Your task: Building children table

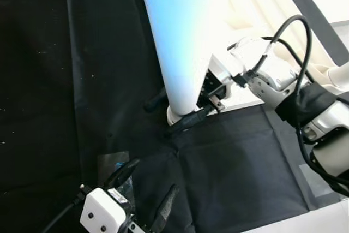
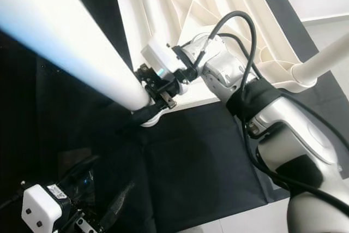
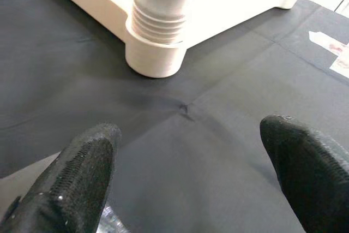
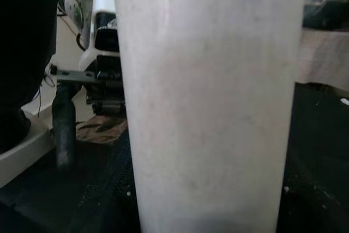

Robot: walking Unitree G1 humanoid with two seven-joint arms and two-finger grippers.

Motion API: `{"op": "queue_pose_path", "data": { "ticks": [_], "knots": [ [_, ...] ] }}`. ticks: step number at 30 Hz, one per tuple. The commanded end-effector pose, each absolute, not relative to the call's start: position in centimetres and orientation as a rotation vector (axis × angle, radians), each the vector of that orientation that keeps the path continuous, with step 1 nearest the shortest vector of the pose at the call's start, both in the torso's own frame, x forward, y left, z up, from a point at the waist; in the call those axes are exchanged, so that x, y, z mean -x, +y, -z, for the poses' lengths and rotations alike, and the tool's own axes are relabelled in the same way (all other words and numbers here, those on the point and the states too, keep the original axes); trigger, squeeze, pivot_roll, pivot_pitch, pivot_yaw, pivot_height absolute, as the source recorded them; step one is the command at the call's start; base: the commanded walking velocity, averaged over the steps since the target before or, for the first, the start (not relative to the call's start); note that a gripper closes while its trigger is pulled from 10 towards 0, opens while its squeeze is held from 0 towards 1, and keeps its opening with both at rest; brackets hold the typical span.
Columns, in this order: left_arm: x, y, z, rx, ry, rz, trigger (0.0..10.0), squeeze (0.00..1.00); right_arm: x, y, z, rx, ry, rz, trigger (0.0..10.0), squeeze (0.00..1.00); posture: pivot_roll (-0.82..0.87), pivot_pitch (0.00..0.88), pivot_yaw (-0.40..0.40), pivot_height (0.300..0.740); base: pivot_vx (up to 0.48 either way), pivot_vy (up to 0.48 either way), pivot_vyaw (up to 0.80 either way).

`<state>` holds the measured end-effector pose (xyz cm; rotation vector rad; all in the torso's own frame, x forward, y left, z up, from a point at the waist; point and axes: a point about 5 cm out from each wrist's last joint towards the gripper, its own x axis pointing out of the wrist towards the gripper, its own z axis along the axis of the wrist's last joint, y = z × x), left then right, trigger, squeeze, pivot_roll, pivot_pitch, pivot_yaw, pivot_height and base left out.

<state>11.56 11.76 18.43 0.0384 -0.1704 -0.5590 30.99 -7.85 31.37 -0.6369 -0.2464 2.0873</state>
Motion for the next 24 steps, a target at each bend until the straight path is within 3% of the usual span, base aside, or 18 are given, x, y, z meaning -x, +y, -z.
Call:
{"op": "queue_pose_path", "data": {
  "ticks": [1, 9, 12, 14, 24],
  "knots": [
    [-11.2, 11.7, -18.1, -0.034, -0.134, 0.574, 10.0, 0.00, -31.0, -8.8, -24.7, 0.596, 0.110, -2.138, 10.0, 0.00, -0.03, 0.500, -0.071, 0.740, 0.000, 0.000, 0.00],
    [-11.2, 11.8, -18.1, -0.035, -0.133, 0.573, 10.0, 0.00, -31.1, -8.9, -24.8, 0.458, 0.086, -2.124, 10.0, 0.00, -0.03, 0.501, -0.068, 0.740, 0.000, 0.000, 0.00],
    [-11.3, 11.8, -18.1, -0.034, -0.133, 0.574, 10.0, 0.00, -31.3, -9.2, -25.3, 0.205, 0.016, -2.095, 10.0, 0.00, -0.03, 0.501, -0.067, 0.740, 0.000, 0.000, 0.00],
    [-11.3, 11.8, -18.1, -0.034, -0.134, 0.575, 10.0, 0.00, -31.3, -9.5, -25.0, 0.171, -0.003, -2.085, 10.0, 0.00, -0.03, 0.500, -0.065, 0.740, 0.000, 0.000, 0.00],
    [-11.4, 11.9, -18.0, -0.035, -0.134, 0.577, 10.0, 0.00, -30.8, -10.0, -24.4, 0.228, -0.018, -2.083, 10.0, 0.00, -0.04, 0.497, -0.061, 0.740, 0.000, 0.000, 0.00]
  ]
}}
